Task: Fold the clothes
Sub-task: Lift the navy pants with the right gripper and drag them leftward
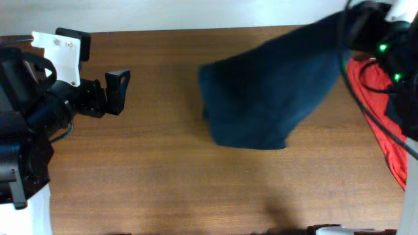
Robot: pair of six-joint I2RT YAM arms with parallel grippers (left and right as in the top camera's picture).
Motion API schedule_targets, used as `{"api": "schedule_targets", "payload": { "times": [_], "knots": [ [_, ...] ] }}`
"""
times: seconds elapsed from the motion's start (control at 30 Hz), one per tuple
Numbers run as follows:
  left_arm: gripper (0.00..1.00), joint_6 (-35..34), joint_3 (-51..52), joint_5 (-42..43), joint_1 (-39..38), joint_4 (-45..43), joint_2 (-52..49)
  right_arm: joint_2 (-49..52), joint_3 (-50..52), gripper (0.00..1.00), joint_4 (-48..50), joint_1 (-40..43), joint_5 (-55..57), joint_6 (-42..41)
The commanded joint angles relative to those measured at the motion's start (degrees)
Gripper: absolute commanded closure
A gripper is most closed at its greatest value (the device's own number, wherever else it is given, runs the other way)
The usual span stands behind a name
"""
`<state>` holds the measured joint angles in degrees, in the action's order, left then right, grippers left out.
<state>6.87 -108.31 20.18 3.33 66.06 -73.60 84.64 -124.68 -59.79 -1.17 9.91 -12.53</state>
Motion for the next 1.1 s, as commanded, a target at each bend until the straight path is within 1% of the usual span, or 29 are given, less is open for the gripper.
{"api": "schedule_targets", "payload": {
  "times": [0.0,0.1,0.13,0.2,0.33,0.47,0.5,0.57,0.6,0.63,0.67,0.73,0.77,0.9,1.07],
  "knots": [
    [0.01,2.0,-0.6,-2.1,-0.2,0.0,0.5,-1.3,-3.7,0.96,0.2,0.8,15.4,1.2],
    [0.01,2.0,-0.6,-2.5,-0.2,0.0,0.5,-1.3,-6.1,0.96,-1.4,-0.1,15.4,0.8],
    [0.01,2.1,-0.6,-2.9,-0.2,0.0,0.5,-1.3,-7.0,0.96,-2.6,-0.8,15.4,-1.9],
    [0.01,2.1,-0.6,-4.0,-0.2,0.0,0.5,-1.3,-7.1,0.96,-3.8,-2.2,15.0,-4.4],
    [0.01,2.0,-0.6,-5.5,-0.2,0.0,0.5,-0.7,-7.1,0.96,-5.0,-6.4,8.2,-4.5],
    [0.01,2.0,-0.6,-5.5,-0.2,0.0,0.5,0.1,-7.1,0.96,-2.9,-11.6,6.7,-4.4],
    [0.01,2.0,-0.6,-5.5,-0.2,0.0,0.5,0.1,-7.1,0.96,-2.1,-12.5,4.6,-4.4],
    [0.01,2.0,-0.6,-5.9,-0.2,0.0,0.5,0.1,-7.1,0.96,1.6,-14.7,-6.8,-2.0],
    [0.01,2.0,-0.6,-6.4,-0.2,0.0,0.5,0.2,-7.1,0.96,3.7,-15.7,-10.8,-1.4],
    [0.01,2.0,-0.6,-6.8,-0.2,0.0,0.5,0.3,-7.1,0.96,5.3,-16.6,-11.2,-2.0],
    [0.01,2.0,-0.6,-7.1,-0.2,0.0,0.5,0.3,-7.1,0.96,6.4,-17.3,-9.5,-2.5],
    [0.01,2.0,-0.6,-7.2,-0.2,0.1,0.5,0.3,-7.1,0.96,7.3,-18.3,-1.0,-3.0],
    [0.01,2.0,-0.6,-7.2,-0.2,0.2,0.6,0.5,-7.1,0.96,7.2,-18.4,3.6,-2.9],
    [0.01,2.0,-0.6,-7.2,-0.2,0.5,0.6,1.0,-7.1,0.96,5.3,-18.2,14.9,-2.4],
    [0.01,2.0,-0.6,-7.2,-0.2,0.5,0.6,1.6,-7.1,0.96,4.8,-18.2,37.4,1.7]
  ]
}}
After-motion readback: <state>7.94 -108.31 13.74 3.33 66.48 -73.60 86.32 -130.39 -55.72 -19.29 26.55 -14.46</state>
